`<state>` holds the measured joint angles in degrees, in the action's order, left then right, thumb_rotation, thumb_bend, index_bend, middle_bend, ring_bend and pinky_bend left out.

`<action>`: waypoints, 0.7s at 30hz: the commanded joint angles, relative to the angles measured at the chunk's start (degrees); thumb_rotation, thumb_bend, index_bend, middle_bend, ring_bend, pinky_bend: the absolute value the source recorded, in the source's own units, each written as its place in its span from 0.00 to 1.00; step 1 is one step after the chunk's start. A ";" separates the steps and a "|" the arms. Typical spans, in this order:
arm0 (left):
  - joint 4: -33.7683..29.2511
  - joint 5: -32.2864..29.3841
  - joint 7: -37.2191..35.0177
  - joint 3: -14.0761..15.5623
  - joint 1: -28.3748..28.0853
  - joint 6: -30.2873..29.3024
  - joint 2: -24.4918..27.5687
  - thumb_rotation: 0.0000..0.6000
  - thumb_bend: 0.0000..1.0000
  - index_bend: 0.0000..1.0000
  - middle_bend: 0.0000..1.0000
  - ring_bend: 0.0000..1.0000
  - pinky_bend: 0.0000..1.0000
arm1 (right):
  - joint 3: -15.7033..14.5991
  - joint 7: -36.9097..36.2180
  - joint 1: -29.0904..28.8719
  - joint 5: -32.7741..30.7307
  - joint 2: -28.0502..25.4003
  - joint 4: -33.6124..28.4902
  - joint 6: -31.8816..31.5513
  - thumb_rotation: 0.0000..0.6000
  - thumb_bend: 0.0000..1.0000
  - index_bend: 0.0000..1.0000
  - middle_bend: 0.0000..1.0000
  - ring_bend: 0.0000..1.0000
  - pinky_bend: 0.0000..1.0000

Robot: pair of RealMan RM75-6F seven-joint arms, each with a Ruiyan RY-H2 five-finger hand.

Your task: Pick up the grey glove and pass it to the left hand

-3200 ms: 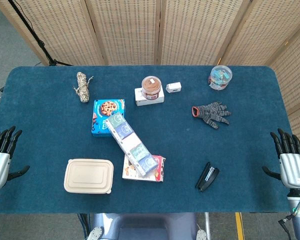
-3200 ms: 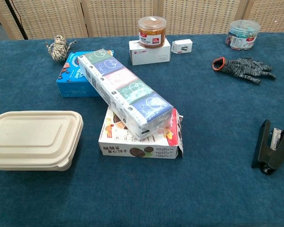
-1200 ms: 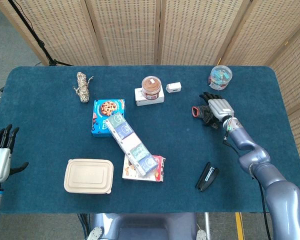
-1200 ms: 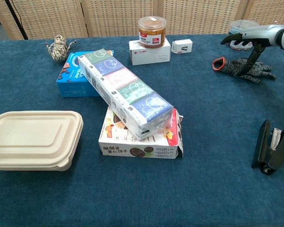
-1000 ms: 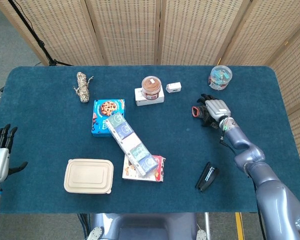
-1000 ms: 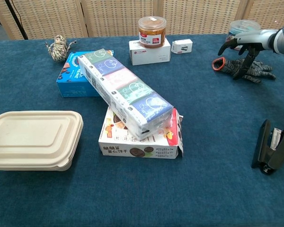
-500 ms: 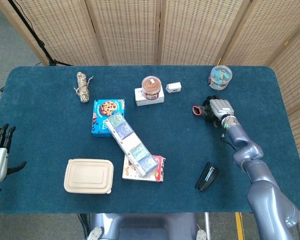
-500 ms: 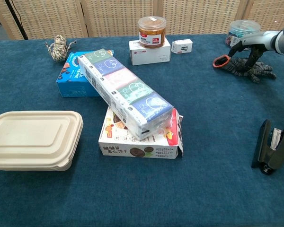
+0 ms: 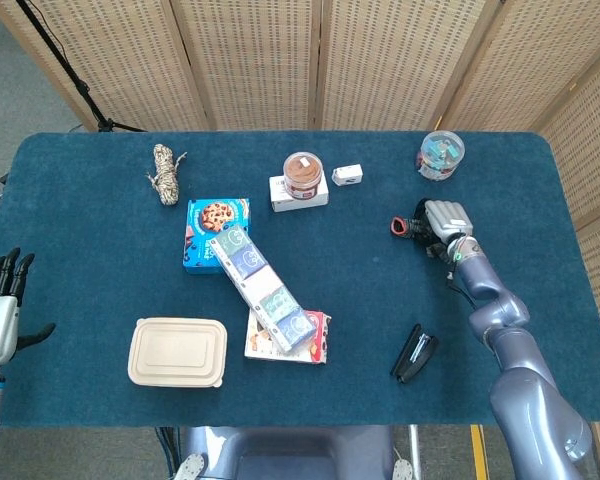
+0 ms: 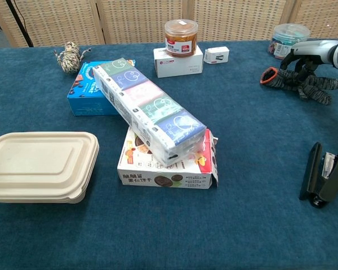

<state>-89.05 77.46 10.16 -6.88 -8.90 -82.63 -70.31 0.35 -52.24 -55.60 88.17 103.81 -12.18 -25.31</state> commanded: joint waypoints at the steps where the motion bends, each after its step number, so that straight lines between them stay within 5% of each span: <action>1: -0.42 0.10 -0.20 0.02 -0.27 0.45 0.15 1.00 0.00 0.00 0.00 0.00 0.00 | 0.28 -0.32 1.14 -0.11 -0.07 0.24 -3.76 1.00 0.47 0.56 0.52 0.49 0.67; 11: -7.04 4.50 0.13 0.42 -4.95 6.13 4.57 1.00 0.00 0.00 0.00 0.00 0.00 | 1.89 3.40 4.07 -0.08 -3.72 -4.64 -22.94 1.00 0.47 0.56 0.53 0.50 0.68; 16: -11.02 5.53 -0.17 -0.50 -7.89 9.36 7.16 1.00 0.00 0.00 0.00 0.00 0.00 | 3.47 8.14 4.23 -0.09 -7.72 -11.88 -31.36 1.00 0.47 0.56 0.53 0.50 0.68; 21: -14.85 5.40 -0.79 -2.98 -14.09 17.04 11.10 1.00 0.00 0.00 0.00 0.00 0.00 | 6.48 20.67 4.12 -0.83 -12.44 -24.30 -39.01 1.00 0.47 0.57 0.54 0.50 0.68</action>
<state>-102.03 82.85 9.64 -8.51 -20.15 -68.85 -61.15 4.54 -39.25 -51.60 87.85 94.93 -29.04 -60.03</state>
